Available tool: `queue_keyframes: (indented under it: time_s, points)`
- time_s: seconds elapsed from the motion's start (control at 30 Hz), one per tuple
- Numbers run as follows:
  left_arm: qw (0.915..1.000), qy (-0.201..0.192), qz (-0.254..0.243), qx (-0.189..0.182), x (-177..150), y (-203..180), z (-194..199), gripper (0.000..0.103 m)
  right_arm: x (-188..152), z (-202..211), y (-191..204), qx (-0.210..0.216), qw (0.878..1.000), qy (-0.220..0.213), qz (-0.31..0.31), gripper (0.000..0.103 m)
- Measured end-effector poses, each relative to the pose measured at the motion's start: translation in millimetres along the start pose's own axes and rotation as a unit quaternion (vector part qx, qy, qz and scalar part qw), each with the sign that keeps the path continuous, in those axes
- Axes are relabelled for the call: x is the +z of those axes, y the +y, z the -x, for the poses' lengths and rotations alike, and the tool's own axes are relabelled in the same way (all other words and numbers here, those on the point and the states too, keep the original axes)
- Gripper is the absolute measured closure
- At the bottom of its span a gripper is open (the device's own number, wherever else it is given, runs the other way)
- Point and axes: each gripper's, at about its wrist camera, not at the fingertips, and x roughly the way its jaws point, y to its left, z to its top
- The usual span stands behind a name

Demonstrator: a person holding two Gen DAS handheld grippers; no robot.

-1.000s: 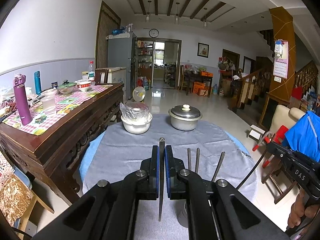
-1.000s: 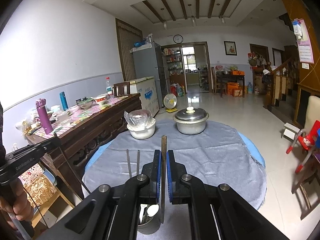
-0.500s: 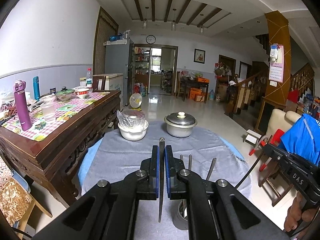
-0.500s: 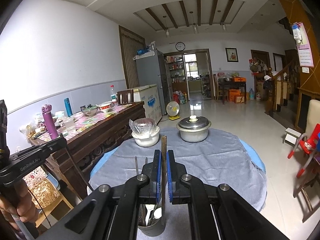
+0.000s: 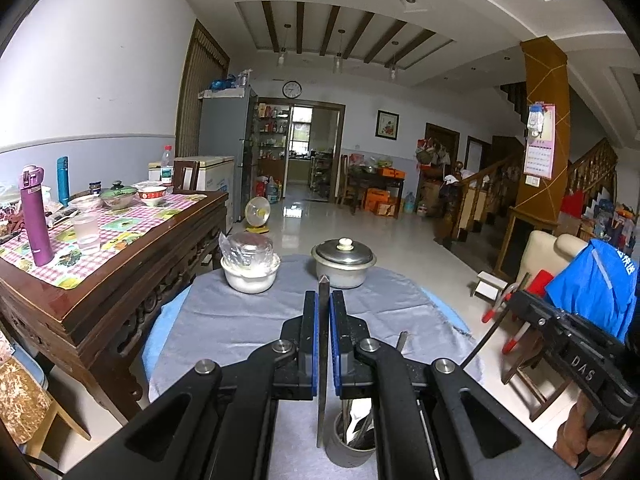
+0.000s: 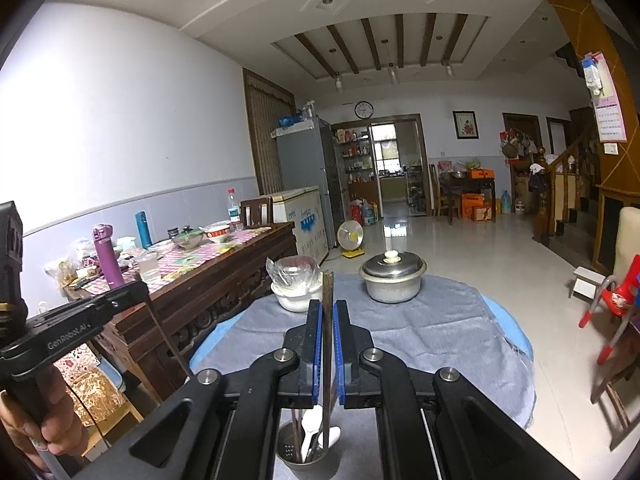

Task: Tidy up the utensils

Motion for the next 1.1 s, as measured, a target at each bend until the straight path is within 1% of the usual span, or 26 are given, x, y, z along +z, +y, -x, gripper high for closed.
queue_keyframes:
  time_s: [0.2, 0.37, 0.77, 1.1]
  points:
    - [0.9997, -0.019, -0.005, -0.012, 7, -10, 5, 0.098, 0, -5, 9, 0.009, 1.000, 0.001, 0.003, 0.097]
    - [0.9996, -0.022, -0.005, -0.020, 8, -16, 0, 0.098, -4, -13, 13, 0.014, 1.000, 0.008, 0.003, 0.097]
    - [0.9998, -0.002, 0.002, -0.021, 2, -30, -23, 0.098, -14, -30, 3, 0.009, 1.000, 0.025, -0.014, 0.097]
    - [0.9998, 0.011, 0.003, -0.019, -5, -33, -33, 0.098, -19, -37, -1, 0.008, 0.999, 0.032, -0.022, 0.097]
